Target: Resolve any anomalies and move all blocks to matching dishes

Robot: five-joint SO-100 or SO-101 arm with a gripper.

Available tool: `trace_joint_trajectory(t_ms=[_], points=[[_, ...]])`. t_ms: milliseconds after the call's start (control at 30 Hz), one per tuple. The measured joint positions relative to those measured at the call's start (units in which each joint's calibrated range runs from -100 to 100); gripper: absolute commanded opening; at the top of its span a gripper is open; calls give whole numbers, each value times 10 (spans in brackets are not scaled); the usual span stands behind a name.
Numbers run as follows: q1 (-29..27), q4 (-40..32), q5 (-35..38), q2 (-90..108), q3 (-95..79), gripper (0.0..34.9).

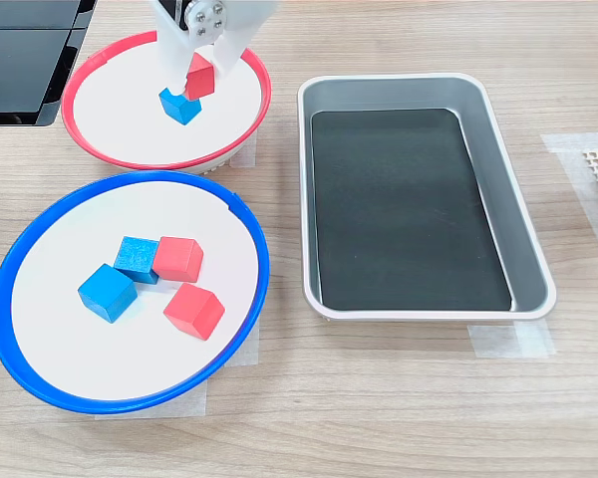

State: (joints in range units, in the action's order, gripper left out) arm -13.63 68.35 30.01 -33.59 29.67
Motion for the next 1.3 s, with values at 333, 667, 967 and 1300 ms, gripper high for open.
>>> trace_joint_trajectory(t_ms=[333, 667, 967, 1300], points=[[-16, -38, 65, -23, -6, 186], [-34, -53, 97, -60, 27, 149], [-28, -82, 109, -93, 39, 3], [14, -60, 36, -61, 73, 2]])
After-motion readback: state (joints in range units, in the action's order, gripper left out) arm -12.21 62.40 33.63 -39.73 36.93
